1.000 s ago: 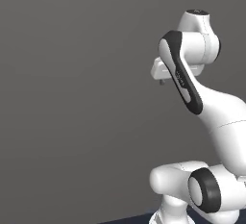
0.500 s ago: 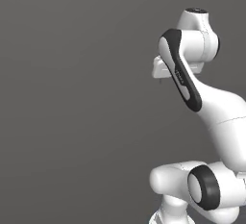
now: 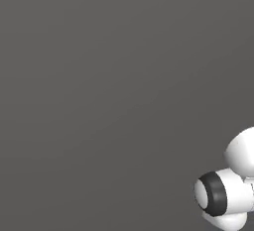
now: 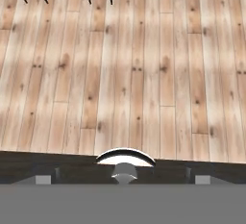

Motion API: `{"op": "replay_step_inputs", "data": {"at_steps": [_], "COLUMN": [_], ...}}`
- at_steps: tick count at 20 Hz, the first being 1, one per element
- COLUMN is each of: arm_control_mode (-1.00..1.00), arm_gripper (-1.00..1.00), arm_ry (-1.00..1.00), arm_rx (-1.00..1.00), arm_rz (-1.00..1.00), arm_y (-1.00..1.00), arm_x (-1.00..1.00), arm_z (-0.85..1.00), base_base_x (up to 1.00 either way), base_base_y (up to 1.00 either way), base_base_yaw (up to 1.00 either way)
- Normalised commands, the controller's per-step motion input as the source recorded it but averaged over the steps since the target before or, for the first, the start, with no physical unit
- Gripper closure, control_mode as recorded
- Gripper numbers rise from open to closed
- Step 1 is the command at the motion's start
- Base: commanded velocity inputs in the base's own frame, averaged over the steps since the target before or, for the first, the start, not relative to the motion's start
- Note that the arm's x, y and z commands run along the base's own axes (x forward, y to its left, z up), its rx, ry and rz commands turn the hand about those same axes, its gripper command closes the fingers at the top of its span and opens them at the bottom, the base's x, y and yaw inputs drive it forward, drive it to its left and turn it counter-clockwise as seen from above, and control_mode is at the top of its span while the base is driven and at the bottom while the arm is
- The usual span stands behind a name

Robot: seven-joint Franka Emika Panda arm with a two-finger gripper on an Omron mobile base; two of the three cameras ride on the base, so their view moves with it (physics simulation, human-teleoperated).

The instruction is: Pick the bowl and tupperware and place them in the sink. Then turn on the water.

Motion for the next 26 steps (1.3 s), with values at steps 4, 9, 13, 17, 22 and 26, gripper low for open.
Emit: {"op": "replay_step_inputs", "data": {"at_steps": [4, 9, 13, 17, 22, 26], "arm_control_mode": [1.0, 1.0, 1.0, 1.0, 1.0, 1.0], "arm_gripper": [-1.0, -1.0, -1.0, -1.0, -1.0, -1.0], "arm_ry": [0.0, 0.0, 0.0, 0.0, 0.0, 0.0], "arm_rx": [0.0, 0.0, 0.0, 0.0, 0.0, 0.0], "arm_rz": [0.0, 0.0, 0.0, 0.0, 0.0, 0.0], "arm_y": [0.0, 0.0, 0.0, 0.0, 0.0, 0.0], "arm_x": [0.0, 0.0, 0.0, 0.0, 0.0, 0.0], "arm_z": [0.0, 0.0, 0.0, 0.0, 0.0, 0.0], "base_base_x": [1.0, 1.0, 1.0, 1.0, 1.0, 1.0], "base_base_y": [0.16, 0.18, 0.17, 0.19, 0.34, 0.37], "base_base_yaw": [-0.07, -0.08, -0.06, -0.04, -0.02, 0.0]}}
